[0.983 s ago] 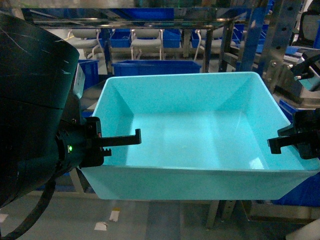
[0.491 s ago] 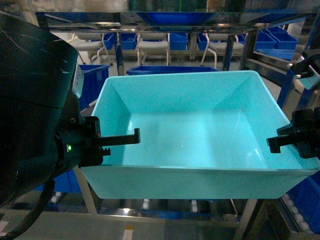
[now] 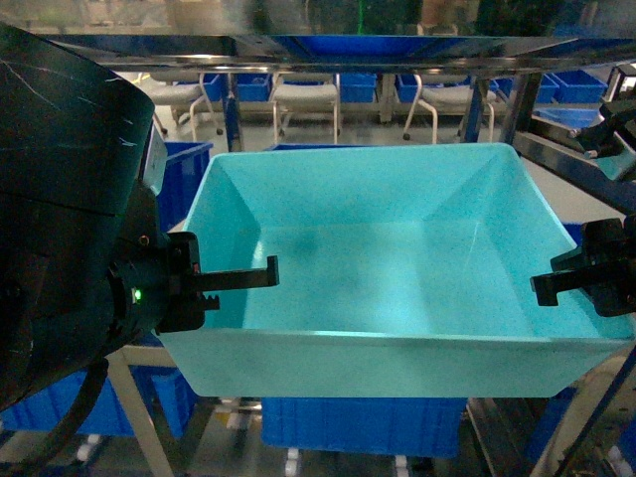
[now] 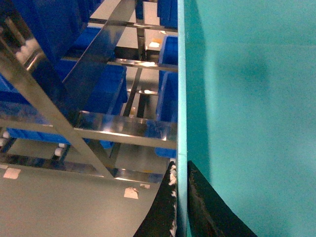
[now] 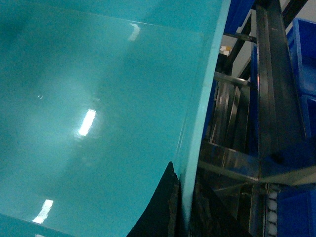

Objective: Organize blue bins on left shelf correctly

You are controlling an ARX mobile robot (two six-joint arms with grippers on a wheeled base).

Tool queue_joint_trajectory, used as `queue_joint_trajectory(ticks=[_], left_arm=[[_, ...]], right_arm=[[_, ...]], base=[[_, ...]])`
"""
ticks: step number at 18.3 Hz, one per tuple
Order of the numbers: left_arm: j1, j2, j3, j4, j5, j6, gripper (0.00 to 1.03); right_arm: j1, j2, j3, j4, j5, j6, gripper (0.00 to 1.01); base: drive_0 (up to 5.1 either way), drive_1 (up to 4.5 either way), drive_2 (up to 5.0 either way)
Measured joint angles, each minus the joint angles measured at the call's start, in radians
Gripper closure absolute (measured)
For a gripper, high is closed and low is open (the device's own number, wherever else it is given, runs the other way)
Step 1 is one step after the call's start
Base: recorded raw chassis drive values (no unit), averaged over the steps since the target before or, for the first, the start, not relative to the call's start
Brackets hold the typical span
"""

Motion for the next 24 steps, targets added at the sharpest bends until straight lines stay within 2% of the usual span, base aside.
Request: queue_joint_trajectory(ticks=[3, 5, 22, 24], left_arm=[[-0.001, 0.0, 0.0, 0.0, 0.001, 0.0, 1.01], [0.01, 0.0, 0.0, -0.002, -0.003, 0.002, 1.01], [0.003, -0.001, 0.0, -0.002, -0.002, 0.003, 1.01], [0.003, -0.001, -0.001, -0.005, -0.003, 0.002, 1.01]], right_arm=[[0.0, 0.0, 0.0, -0.002, 0.0, 0.0, 0.98], [0.013, 0.0, 0.001, 0.002, 0.0, 0.0, 0.98], [0.01, 0.0, 0.001, -0.002, 0.002, 0.0, 0.98], [0.01, 0.0, 0.0, -0.003, 0.002, 0.0, 0.98]], base=[[-4.6, 3.94, 0.9], [0.0, 0.0, 0.0], [0.0, 0.0, 0.0], [0.0, -3.18, 3.2]])
